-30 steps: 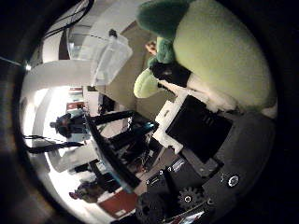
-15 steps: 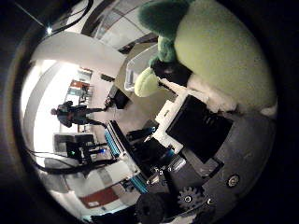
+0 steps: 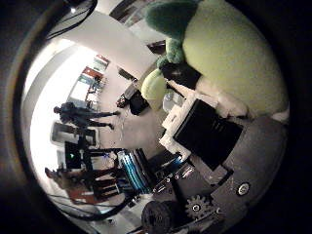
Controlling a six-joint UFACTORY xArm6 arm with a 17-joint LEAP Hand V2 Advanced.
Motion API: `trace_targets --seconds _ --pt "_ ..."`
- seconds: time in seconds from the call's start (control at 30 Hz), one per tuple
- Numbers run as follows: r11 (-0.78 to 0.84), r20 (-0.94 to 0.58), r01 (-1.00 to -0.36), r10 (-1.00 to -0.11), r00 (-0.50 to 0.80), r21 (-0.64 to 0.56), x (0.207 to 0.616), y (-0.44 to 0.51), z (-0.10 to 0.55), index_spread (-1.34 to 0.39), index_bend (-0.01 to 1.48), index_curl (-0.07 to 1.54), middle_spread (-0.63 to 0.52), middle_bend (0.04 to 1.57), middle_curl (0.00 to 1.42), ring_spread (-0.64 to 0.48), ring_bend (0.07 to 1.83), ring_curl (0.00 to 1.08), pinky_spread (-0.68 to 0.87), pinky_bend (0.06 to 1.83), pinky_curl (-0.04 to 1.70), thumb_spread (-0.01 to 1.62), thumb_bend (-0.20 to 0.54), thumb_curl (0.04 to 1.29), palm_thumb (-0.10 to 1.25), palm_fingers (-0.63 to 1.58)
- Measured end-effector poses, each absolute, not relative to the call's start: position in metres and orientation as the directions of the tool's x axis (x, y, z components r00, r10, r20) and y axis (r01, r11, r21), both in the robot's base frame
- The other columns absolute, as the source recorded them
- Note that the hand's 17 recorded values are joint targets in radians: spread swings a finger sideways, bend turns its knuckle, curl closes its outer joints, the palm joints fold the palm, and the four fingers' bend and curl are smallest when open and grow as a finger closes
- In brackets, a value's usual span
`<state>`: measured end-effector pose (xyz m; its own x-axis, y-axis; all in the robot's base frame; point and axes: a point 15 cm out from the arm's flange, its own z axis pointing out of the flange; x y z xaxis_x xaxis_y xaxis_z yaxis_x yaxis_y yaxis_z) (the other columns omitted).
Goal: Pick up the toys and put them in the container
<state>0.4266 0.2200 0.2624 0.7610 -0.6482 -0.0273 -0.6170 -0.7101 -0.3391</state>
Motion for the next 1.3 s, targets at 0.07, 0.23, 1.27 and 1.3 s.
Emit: trace_targets --seconds 0.07,0.23,1.27,1.3 --pt "-0.716 -0.023 -0.601 -0.636 0.771 -0.355 0.427 0.247 0.256 -0.22 1.13 0.88 -0.12 1.38 0.74 -0.25 1.28 0.9 -0.18 1.44 0.77 1.12 -0.013 0.57 1.06 1.12" --pt "-0.718 0.018 -0.551 -0.615 0.788 -0.426 0.448 0.297 0.246 -0.22 1.13 0.88 -0.12 1.38 0.74 -0.25 1.28 0.9 -0.19 1.43 0.78 1.13 -0.021 0.57 1.02 1.11" --pt "-0.601 0.117 -0.543 -0.726 0.678 -0.586 0.525 0.292 0.212 -0.46 0.48 0.75 -0.2 0.81 0.6 -0.21 0.97 0.59 -0.13 0.88 0.65 1.07 -0.033 0.48 0.74 0.32" --pt "-0.603 0.116 -0.544 -0.725 0.679 -0.583 0.524 0.292 0.212 -0.46 0.47 0.73 -0.2 0.77 0.58 -0.18 0.93 0.57 -0.04 0.86 0.64 1.09 -0.038 0.46 0.7 0.26"
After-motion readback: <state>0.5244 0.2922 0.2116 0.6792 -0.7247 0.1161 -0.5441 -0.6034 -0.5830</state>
